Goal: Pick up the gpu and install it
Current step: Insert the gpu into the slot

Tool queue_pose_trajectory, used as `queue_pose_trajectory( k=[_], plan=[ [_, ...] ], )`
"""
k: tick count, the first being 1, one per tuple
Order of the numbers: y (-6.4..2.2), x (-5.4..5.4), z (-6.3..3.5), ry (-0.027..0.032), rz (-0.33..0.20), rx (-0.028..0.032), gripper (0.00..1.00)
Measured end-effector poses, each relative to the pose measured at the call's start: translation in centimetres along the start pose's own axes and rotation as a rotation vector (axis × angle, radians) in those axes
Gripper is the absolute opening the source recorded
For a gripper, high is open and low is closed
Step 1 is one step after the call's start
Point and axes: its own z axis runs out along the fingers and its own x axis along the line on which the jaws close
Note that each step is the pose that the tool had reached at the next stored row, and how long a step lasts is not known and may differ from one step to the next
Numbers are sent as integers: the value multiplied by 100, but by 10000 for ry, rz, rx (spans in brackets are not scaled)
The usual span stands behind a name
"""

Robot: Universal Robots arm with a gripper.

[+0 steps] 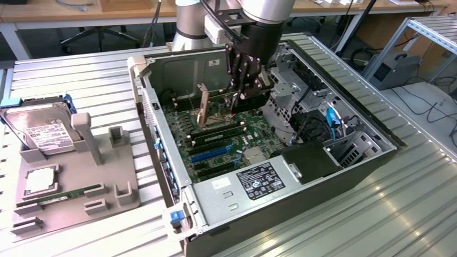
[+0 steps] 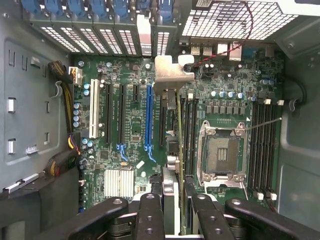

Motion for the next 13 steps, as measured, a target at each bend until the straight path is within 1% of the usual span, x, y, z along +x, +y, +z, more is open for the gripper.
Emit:
queue_pose_trajectory(
  k=[13],
  plan=[
    [54, -1, 5, 0, 0, 0, 27]
  ],
)
